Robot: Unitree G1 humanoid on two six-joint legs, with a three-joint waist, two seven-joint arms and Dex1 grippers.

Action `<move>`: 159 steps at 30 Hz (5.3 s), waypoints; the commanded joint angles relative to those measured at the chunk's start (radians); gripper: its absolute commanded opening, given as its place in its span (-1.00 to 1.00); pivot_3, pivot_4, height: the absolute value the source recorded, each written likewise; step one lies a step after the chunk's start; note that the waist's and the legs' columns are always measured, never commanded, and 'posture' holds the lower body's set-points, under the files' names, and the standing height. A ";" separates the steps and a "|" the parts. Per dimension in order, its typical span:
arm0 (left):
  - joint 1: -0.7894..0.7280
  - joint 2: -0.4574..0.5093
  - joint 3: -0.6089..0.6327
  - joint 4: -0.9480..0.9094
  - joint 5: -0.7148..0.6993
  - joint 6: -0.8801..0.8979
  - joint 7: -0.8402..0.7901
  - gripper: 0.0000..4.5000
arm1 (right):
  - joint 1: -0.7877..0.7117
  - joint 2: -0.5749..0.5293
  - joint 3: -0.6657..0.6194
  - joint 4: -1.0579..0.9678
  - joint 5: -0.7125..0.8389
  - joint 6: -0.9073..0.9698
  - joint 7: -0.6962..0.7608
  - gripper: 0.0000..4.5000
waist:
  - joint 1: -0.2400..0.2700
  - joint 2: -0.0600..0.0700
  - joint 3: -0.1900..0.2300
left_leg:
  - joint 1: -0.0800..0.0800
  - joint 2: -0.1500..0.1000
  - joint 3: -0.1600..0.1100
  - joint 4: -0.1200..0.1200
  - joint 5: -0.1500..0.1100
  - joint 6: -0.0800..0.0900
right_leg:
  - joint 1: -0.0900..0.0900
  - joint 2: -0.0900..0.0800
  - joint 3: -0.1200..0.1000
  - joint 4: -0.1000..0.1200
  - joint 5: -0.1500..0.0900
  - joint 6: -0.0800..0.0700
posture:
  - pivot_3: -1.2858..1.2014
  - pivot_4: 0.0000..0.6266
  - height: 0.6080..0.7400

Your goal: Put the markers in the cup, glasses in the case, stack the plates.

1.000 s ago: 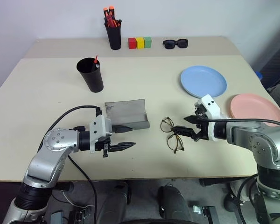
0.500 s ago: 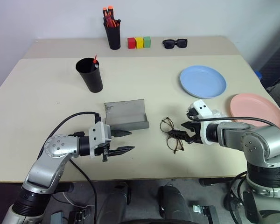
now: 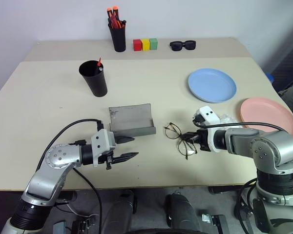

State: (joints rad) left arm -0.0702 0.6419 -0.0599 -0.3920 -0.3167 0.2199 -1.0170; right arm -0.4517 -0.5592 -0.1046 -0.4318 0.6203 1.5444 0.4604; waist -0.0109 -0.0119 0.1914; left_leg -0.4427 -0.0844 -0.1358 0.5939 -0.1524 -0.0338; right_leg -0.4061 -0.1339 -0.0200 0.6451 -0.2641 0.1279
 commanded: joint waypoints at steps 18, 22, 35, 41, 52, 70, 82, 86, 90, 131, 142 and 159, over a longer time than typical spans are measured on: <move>0.169 -0.018 0.350 0.123 -0.157 -0.039 0.105 0.04 | -0.414 -0.049 0.487 0.111 -0.243 -0.666 0.286 -0.98 | -0.005 0.001 0.001 | 0.000 0.004 0.003 -0.002 -0.001 0.000 | -0.003 0.001 0.001 -0.002 0.000 -0.001 | 0.03 -0.52 1.00; 0.206 -0.006 0.408 0.098 -0.228 0.014 0.099 0.04 | -0.516 0.115 0.581 0.378 -0.346 -0.782 0.292 -0.98 | -0.005 0.001 0.001 | 0.000 0.003 0.002 -0.002 -0.001 0.000 | -0.004 0.002 0.000 -0.006 0.001 -0.002 | 0.03 -0.52 1.00; 0.295 -0.006 0.413 -0.013 -0.251 0.054 0.143 0.04 | -0.492 0.181 0.653 0.567 -0.493 -0.950 0.475 -0.98 | -0.008 0.002 0.001 | 0.000 0.006 0.003 -0.005 -0.001 -0.001 | -0.004 0.007 0.004 -0.006 0.003 -0.003 | 0.03 -0.52 1.00; 0.258 -0.003 0.378 -0.003 -0.238 0.062 0.160 0.04 | -0.465 0.181 0.632 0.527 -0.529 -0.947 0.483 0.01 | -0.009 0.002 0.001 | 0.000 0.009 0.005 -0.006 -0.001 -0.001 | -0.005 0.009 0.006 -0.006 0.004 -0.005 | 0.03 -0.52 1.00; -0.108 -0.062 0.288 0.097 -0.258 0.311 0.399 -0.95 | -0.386 0.168 0.507 0.338 -0.518 -0.940 0.415 0.68 | 0.005 0.001 0.000 | 0.000 0.010 0.005 -0.006 0.000 -0.003 | -0.005 0.012 0.007 -0.005 0.006 -0.003 | 0.03 -0.52 1.00; -0.874 -0.203 0.056 0.751 -0.082 0.888 0.591 -0.95 | 0.018 -0.013 0.348 -0.097 -0.508 -0.917 0.306 0.68 | -0.009 -0.002 0.001 | 0.001 0.008 0.009 -0.003 0.000 -0.003 | -0.004 0.016 0.009 0.000 0.007 0.002 | 0.03 -0.52 1.00; -0.869 -0.155 0.034 0.702 -0.127 1.035 0.443 -0.95 | 0.108 -0.085 0.280 -0.113 -0.487 -0.943 0.301 0.68 | -0.005 -0.003 0.002 | 0.000 0.009 0.008 -0.002 0.000 -0.003 | -0.004 0.015 0.009 0.000 0.007 0.002 | 0.03 -0.52 1.00; -0.791 -0.081 -0.013 0.539 -0.151 1.049 0.354 -0.95 | 0.103 -0.087 0.277 -0.074 -0.489 -0.965 0.296 0.68 | -0.008 -0.003 0.002 | 0.001 0.010 0.008 -0.002 0.000 -0.004 | -0.004 0.015 0.009 0.000 0.007 0.001 | 0.03 -0.52 1.00; -0.698 -0.016 -0.044 0.392 -0.159 1.029 0.314 -0.95 | 0.098 -0.080 0.271 -0.042 -0.487 -0.975 0.287 0.68 | -0.003 -0.003 0.002 | 0.001 0.011 0.008 -0.002 0.000 -0.004 | -0.004 0.015 0.010 0.000 0.007 0.001 | 0.03 -0.52 1.00; -0.064 -0.172 0.036 -0.053 -0.180 0.162 0.202 -0.98 | -0.201 -0.159 0.341 0.729 -1.057 -1.468 -0.112 -0.98 | 0.000 -0.001 0.002 | 0.001 0.011 0.017 -0.003 0.000 -0.003 | -0.003 0.016 0.015 -0.008 0.008 -0.003 | 0.03 -0.52 1.00; -0.228 -0.230 -0.103 0.137 -0.166 0.111 0.058 -0.98 | 0.413 -0.356 -0.200 0.120 -0.900 -1.144 0.170 -0.98 | 0.027 0.002 0.000 | 0.001 0.011 0.017 0.000 -0.002 0.000 | 0.000 0.015 0.015 -0.010 0.007 -0.002 | 0.03 -0.52 1.00; -0.274 -0.256 -0.132 0.189 -0.137 0.075 0.020 -0.98 | 0.447 -0.295 -0.284 0.083 -0.794 -1.047 0.153 0.99 | 0.003 0.005 -0.002 | 0.003 0.013 0.020 0.002 -0.003 0.003 | 0.003 0.014 0.016 -0.011 0.007 -0.005 | 0.03 -0.52 1.00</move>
State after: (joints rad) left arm -0.3450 0.3814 -0.2083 -0.1532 -0.4471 0.2968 -1.0002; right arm 0.0170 -0.8689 -0.3608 -0.3440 -0.2045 0.4821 0.6284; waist -0.0078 -0.0072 0.1896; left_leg -0.4394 -0.0711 -0.1157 0.5963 -0.1557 -0.0311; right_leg -0.4032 -0.1198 -0.0039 0.6340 -0.2568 0.1230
